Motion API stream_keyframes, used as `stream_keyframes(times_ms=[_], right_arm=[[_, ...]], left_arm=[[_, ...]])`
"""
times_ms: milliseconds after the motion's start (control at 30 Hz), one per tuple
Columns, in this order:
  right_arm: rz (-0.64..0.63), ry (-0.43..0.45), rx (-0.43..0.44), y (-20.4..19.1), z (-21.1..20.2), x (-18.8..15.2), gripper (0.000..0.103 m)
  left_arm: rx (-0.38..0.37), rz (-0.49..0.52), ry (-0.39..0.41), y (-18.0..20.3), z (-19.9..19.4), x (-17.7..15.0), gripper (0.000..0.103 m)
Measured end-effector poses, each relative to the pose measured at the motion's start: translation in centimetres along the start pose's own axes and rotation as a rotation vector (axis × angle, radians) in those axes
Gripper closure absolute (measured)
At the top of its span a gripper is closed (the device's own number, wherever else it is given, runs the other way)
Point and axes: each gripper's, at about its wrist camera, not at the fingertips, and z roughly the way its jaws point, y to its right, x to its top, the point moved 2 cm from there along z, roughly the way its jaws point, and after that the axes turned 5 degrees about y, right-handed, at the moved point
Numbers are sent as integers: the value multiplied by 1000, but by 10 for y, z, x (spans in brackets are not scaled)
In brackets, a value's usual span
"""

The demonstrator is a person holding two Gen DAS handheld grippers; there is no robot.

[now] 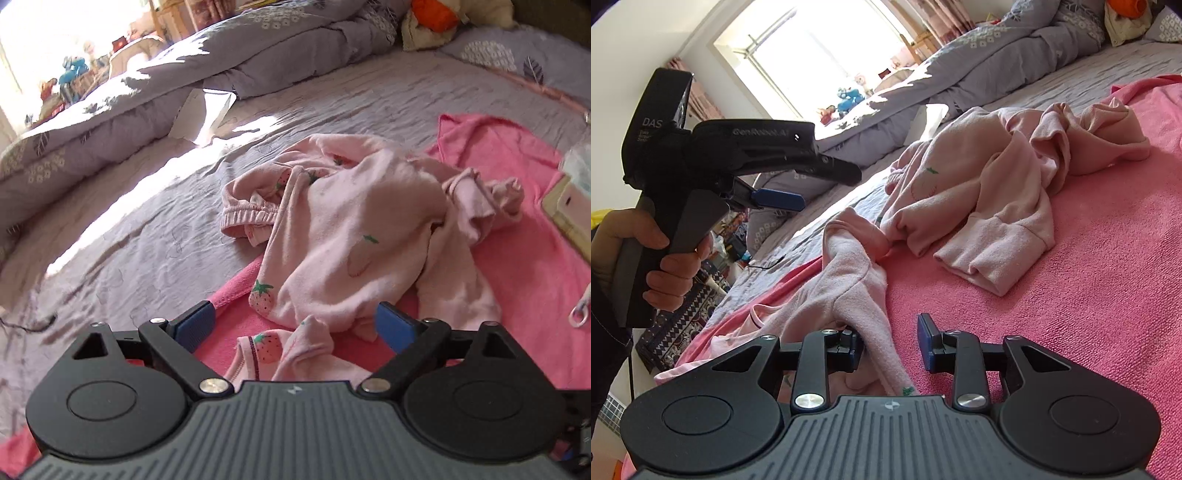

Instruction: Fold clothes

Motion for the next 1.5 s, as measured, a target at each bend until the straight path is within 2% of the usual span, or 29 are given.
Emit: stream_keyframes(times_ms=[33,100,133,167,200,333,433,533,600,667,767,800,833,867,933,1067,1133,1200,1267,1300,1367,1400,1500], right_arm=[[0,0,0,0,0,0,70],[1,0,1,0,0,0,69],[1,0,1,0,1,0,69],[2,0,2,1,1,0,68],[2,0,2,1,1,0,68],[4,8,7,1,0,0,68],[13,24,9,2,-2,1,68],[25,33,6,3,-3,2,68],[25,30,2,3,-2,2,68],[25,28,0,3,-2,2,68],[11,28,-5,1,-2,2,68],[2,30,-7,0,-2,2,68],[-13,32,-5,-2,-3,2,68],[-28,32,-1,-4,-3,2,68],[-65,29,2,-10,-5,1,68],[-197,1,-37,-27,-5,-2,68],[-304,-26,-86,-43,1,-5,68],[-471,-37,-177,-65,14,-9,68],[-599,-35,-260,-83,27,-12,70],[-609,-17,-273,-85,27,-11,81],[-587,20,-286,-83,23,-4,83],[-536,38,-282,-76,18,2,83],[-224,-11,-235,-31,14,19,82]], left_arm=[[52,100,-4,14,4,-2,16],[105,223,-50,33,18,-10,39],[115,235,-83,37,26,-12,45],[114,214,-113,36,35,-15,60],[104,165,-138,31,42,-16,82],[59,-115,-139,-5,54,-13,87],[75,-282,-79,-29,51,-11,96],[91,-449,-18,-52,48,-9,96],[101,-548,22,-67,45,-8,94],[105,-536,48,-70,34,-10,89],[124,-483,95,-77,0,-23,75],[134,-473,110,-81,-14,-31,64],[145,-471,118,-86,-29,-41,59],[156,-470,127,-93,-45,-54,53],[182,-478,150,-107,-84,-91,50],[300,-468,170,-121,-144,-174,26],[385,-467,153,-126,-162,-219,25],[401,-499,101,-133,-162,-250,24],[376,-568,79,-141,-161,-272,21],[351,-609,95,-145,-163,-282,20],[320,-645,129,-150,-167,-291,19],[311,-648,143,-150,-169,-295,14],[345,-519,158,-136,-176,-295,9]])
